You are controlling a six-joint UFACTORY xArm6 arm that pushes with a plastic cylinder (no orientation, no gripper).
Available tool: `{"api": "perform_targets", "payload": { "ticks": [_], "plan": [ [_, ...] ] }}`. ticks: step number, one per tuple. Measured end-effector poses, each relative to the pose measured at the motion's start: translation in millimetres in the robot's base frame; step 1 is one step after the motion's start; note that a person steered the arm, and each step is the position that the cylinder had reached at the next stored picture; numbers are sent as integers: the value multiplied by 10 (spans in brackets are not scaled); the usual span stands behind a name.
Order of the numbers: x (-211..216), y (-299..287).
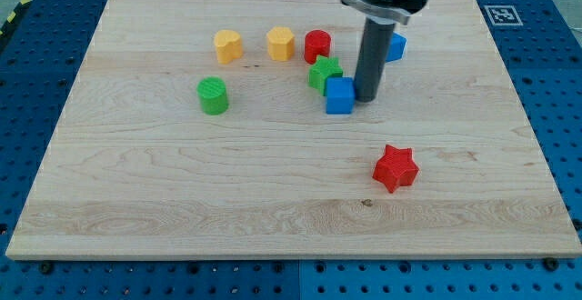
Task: Push the red star closer to the blue cube
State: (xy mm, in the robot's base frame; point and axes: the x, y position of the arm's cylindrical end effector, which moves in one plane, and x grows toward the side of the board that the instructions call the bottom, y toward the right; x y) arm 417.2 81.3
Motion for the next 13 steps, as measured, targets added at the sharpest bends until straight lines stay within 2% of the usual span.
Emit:
{"api": "perform_targets", "payload": {
  "ticks": [2, 5, 7, 8, 9, 11, 13],
  "plan": [
    [0, -212],
    [404, 968],
    [1431, 1469],
    [1742, 1177],
    [1759, 944],
    [1722, 955],
    [1588, 576]
  ]
}}
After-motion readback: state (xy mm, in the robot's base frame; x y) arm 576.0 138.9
